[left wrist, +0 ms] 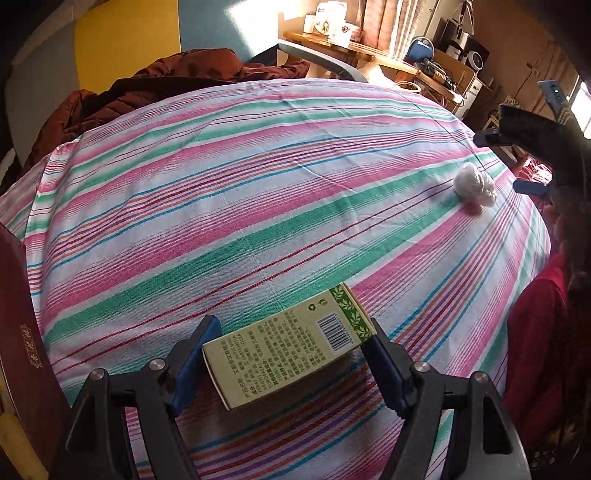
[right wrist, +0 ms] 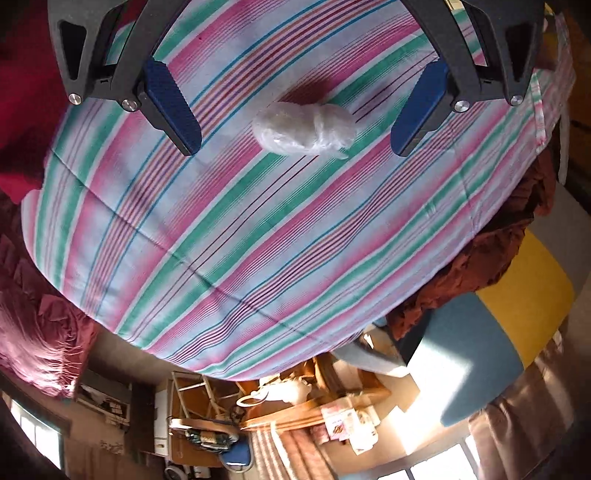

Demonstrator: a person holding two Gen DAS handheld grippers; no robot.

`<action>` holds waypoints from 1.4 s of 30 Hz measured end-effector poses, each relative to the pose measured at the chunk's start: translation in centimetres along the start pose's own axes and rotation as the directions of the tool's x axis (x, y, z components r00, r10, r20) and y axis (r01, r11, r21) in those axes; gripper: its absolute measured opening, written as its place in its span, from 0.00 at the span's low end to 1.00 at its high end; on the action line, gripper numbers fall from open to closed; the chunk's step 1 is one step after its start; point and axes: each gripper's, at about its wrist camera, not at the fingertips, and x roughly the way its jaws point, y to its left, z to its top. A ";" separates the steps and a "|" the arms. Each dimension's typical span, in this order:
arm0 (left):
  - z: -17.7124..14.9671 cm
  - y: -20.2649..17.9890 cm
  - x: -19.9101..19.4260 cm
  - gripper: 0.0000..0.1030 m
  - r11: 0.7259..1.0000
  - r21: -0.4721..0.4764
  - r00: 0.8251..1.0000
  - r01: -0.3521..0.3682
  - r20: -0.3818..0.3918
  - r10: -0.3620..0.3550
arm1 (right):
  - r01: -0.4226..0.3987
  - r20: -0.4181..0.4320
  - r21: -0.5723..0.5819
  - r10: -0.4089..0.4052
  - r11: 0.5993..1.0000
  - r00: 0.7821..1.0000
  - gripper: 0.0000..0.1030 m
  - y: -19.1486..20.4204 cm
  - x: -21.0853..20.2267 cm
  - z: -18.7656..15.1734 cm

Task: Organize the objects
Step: 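Grasp the clear plastic bag with the right tool while the left tool holds the green box, then carry the plastic bag into the tray with the right tool while the left tool carries the green box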

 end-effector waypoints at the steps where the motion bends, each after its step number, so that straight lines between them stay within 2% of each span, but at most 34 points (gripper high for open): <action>1: 0.0 0.2 0.0 0.75 1.000 -0.009 1.000 0.007 0.002 -0.007 | 0.010 -0.014 -0.026 -0.011 1.000 1.000 1.00 0.7 0.8 0.0; 5: -0.2 0.4 -0.2 0.75 1.000 -0.028 1.000 0.013 0.013 -0.013 | 0.056 -0.022 -0.069 -0.058 0.996 0.998 1.00 1.6 2.5 0.4; 9: -0.2 0.3 -0.2 0.75 0.999 -0.032 1.000 0.010 0.020 -0.009 | 0.100 -0.101 -0.113 -0.111 0.989 0.989 1.00 1.8 4.8 0.0; 11: -0.2 0.2 0.0 0.75 1.000 -0.029 1.000 0.006 0.022 -0.005 | 0.089 -0.138 -0.110 -0.104 0.990 0.985 0.98 1.3 5.5 -0.4; 12: -0.3 0.1 0.0 0.76 1.000 -0.027 1.000 0.002 0.026 -0.002 | 0.072 -0.149 -0.095 -0.086 0.993 0.985 0.79 1.0 5.5 -0.5; 13: -0.3 0.1 0.0 0.76 1.000 -0.026 1.000 0.003 0.030 -0.002 | 0.060 -0.155 -0.080 -0.072 0.995 0.985 0.66 0.7 5.5 -0.5; 17: -0.6 -0.1 -0.2 0.75 1.000 -0.006 0.999 -0.007 0.040 0.007 | -0.019 -0.157 -0.102 0.003 0.995 0.988 0.65 1.2 4.9 -1.0; 20: -0.8 0.0 -0.4 0.75 1.000 -0.005 0.999 -0.018 0.048 0.018 | -0.055 -0.110 -0.208 0.032 0.977 0.993 0.65 3.2 3.7 -1.6; 22: -1.1 -0.1 -0.5 0.75 0.999 0.004 0.998 -0.032 0.052 0.032 | -0.094 -0.117 -0.267 0.065 0.959 0.991 0.65 4.3 3.6 -1.9; 25: -1.5 -0.3 -0.7 0.75 0.998 0.022 0.997 -0.058 0.058 0.056 | -0.116 -0.135 -0.361 0.071 0.925 0.988 0.65 6.6 3.6 -3.0; 29: -2.1 -0.4 -1.0 0.75 0.996 0.034 0.994 -0.086 0.067 0.084 | -0.087 -0.110 -0.429 0.044 0.899 0.993 0.65 7.8 3.7 -3.8; 35: -3.0 -0.2 -2.0 0.75 0.995 0.011 0.993 -0.099 0.070 0.098 | -0.064 -0.084 -0.369 0.035 0.927 0.996 0.65 6.4 3.7 -2.5; 42: -3.4 -0.6 -7.0 0.75 0.996 0.017 0.981 -0.083 0.179 0.079 | -0.060 -0.066 -0.398 0.036 0.916 0.997 0.65 7.0 3.3 -2.8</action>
